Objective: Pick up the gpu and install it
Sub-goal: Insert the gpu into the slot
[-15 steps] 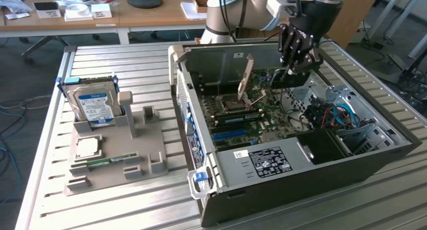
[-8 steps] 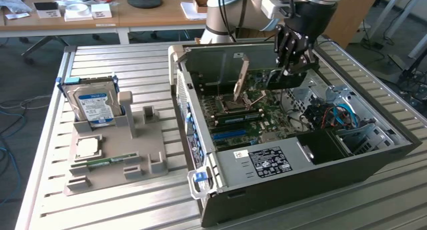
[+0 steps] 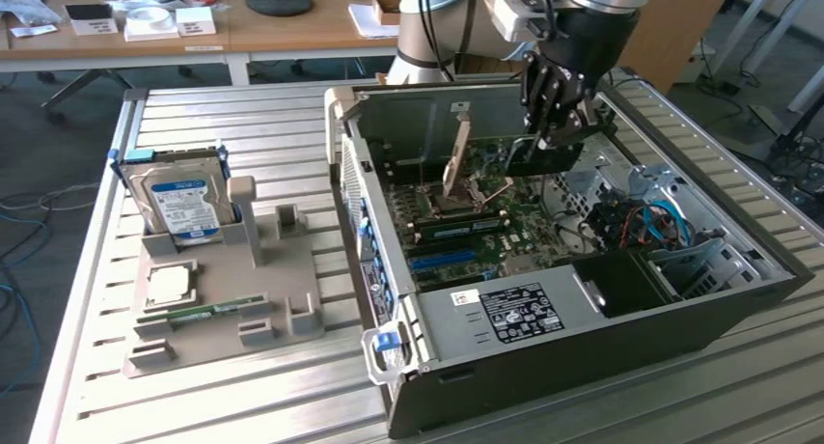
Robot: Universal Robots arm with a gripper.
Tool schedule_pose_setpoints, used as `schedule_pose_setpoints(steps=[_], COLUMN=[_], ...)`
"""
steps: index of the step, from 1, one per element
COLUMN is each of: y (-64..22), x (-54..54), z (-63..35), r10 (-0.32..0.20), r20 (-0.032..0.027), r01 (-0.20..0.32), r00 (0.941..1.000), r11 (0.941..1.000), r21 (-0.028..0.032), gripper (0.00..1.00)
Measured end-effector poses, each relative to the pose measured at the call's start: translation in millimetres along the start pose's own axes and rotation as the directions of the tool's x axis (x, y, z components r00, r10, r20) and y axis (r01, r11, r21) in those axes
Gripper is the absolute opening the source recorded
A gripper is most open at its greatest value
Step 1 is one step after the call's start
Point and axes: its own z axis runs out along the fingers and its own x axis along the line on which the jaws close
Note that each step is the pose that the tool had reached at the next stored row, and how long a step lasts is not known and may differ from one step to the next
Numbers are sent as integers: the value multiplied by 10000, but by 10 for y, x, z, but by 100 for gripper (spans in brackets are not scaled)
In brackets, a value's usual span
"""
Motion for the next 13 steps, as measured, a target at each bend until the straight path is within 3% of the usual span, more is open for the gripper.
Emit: schedule_pose_setpoints(steps=[13], y=[2], x=[3], z=[44], r10=[0], r20=[3], r01=[0], r00=[10000], r11=[10000], r21=[-1], gripper=[27])
